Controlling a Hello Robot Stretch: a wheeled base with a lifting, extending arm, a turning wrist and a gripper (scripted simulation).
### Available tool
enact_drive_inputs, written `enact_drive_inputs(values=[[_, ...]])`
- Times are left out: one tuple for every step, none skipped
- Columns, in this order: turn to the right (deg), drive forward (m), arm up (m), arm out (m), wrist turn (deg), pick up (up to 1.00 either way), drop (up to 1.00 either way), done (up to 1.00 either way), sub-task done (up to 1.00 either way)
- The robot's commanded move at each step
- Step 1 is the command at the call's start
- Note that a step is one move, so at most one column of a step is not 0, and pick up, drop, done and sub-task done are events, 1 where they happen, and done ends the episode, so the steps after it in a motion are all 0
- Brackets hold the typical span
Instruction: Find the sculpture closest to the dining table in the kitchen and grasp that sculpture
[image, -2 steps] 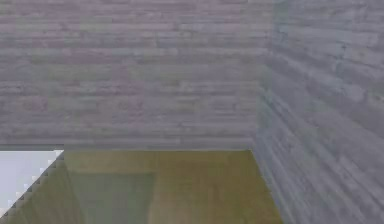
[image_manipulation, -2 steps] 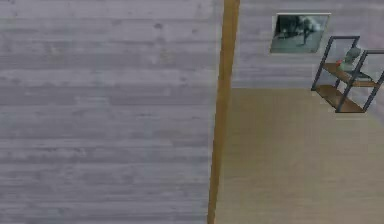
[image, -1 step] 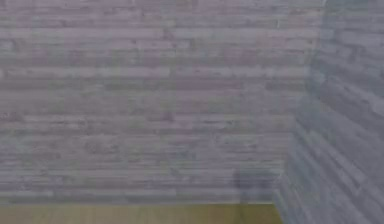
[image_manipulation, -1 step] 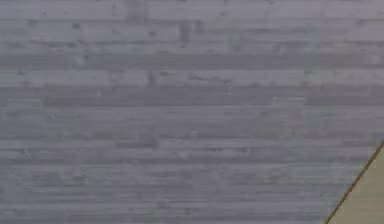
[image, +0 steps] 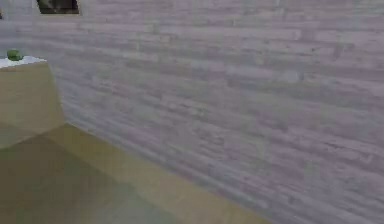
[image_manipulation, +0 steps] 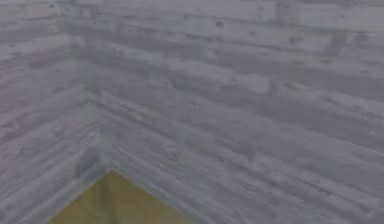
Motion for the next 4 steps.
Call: enact_drive_inputs(values=[[0.0,0.5,0.0,0.0,0.0,0.0,0.0,0.0,0.0],[-45.0,0.0,0.0,0.0,0.0,0.0,0.0,0.0,0.0],[-9.0,0.0,0.0,0.0,0.0,0.0,0.0,0.0,0.0],[0.0,1.0,0.0,0.0,0.0,0.0,0.0,0.0,0.0]])
